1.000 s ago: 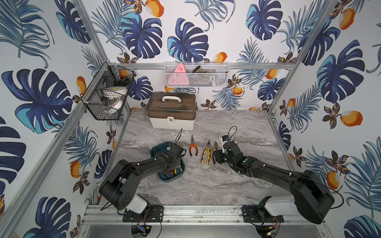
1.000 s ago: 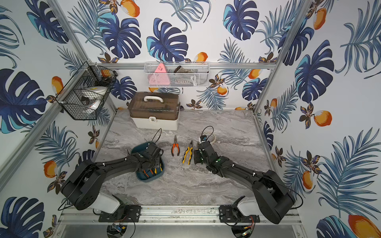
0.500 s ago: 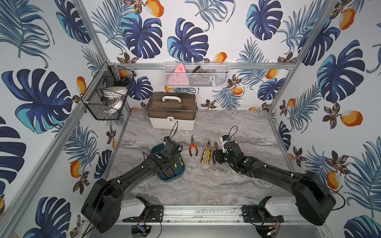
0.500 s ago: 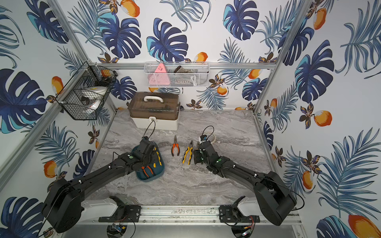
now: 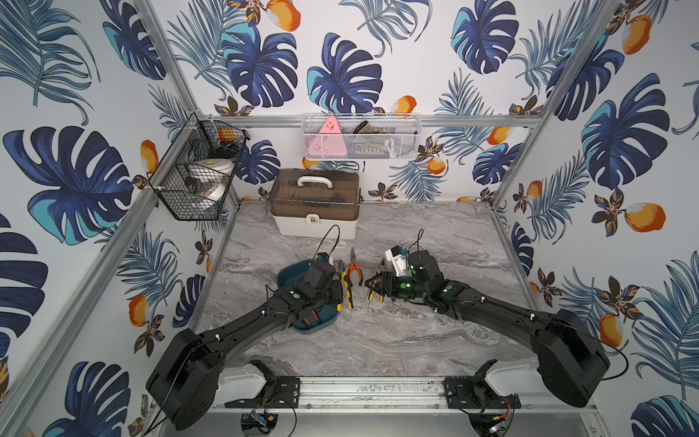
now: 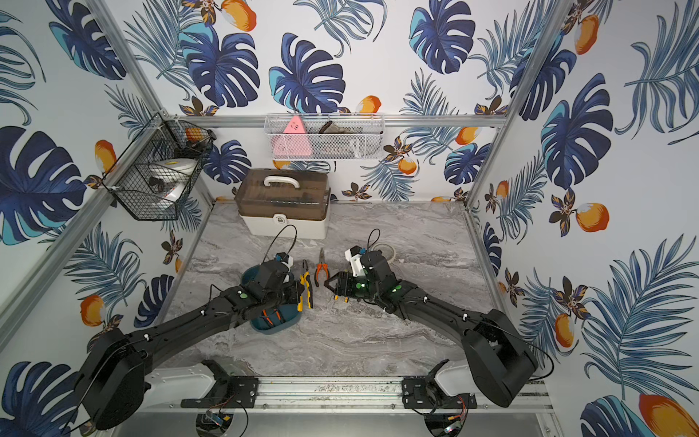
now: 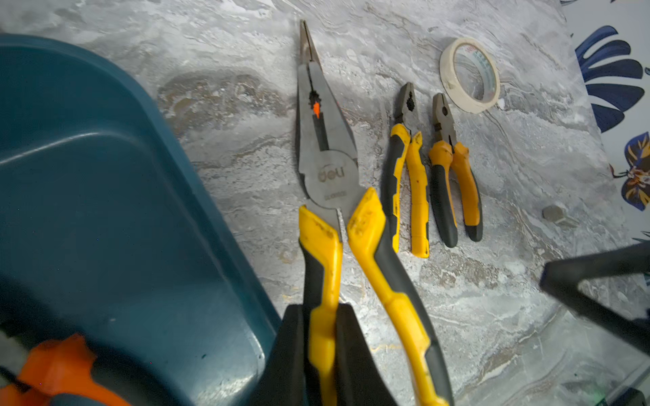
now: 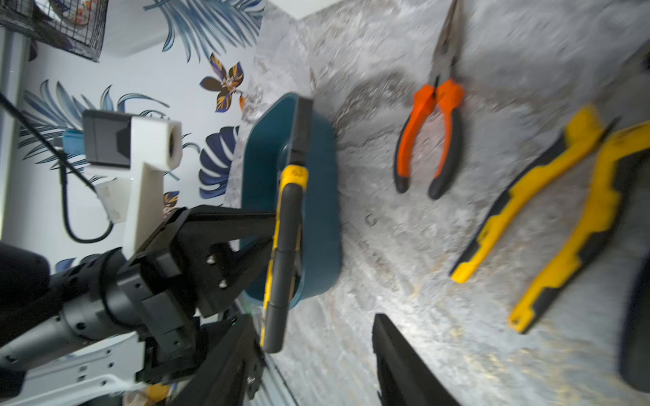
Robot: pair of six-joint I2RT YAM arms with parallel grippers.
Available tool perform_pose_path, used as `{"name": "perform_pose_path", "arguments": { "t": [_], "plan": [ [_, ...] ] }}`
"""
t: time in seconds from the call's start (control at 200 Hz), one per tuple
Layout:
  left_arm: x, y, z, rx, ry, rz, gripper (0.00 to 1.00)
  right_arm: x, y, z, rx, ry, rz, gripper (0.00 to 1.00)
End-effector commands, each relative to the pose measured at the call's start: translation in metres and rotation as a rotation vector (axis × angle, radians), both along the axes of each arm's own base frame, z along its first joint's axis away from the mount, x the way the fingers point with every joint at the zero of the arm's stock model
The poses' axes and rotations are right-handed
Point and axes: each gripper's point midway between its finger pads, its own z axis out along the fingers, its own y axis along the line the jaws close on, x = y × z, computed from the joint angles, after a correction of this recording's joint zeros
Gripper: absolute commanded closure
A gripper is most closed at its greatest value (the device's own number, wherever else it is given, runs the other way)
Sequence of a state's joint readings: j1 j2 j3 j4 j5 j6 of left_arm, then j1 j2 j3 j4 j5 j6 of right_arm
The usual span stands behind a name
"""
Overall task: Take the pliers out of the storage box
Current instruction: Pick up the pliers from the storage box.
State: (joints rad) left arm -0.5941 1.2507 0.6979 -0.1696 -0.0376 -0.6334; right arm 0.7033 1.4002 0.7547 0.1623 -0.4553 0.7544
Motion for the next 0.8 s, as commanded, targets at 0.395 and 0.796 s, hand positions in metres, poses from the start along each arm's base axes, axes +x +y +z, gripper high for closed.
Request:
{"name": "perform_pose_path", "arguments": {
  "t": [0.395, 0.796],
  "plan": [
    [-0.007, -0.037, 0.022, -0.067, -0.095, -0.053, 1.00, 0.011, 0.039, -0.014, -0.024, 0.051, -0.026, 0.45],
    [-0.013, -0.053, 0.028, -0.090, -0.112, -0.086, 1.00, 0.012, 0.049, -0.022, 0.012, 0.085, -0.012, 0.60]
  ]
}}
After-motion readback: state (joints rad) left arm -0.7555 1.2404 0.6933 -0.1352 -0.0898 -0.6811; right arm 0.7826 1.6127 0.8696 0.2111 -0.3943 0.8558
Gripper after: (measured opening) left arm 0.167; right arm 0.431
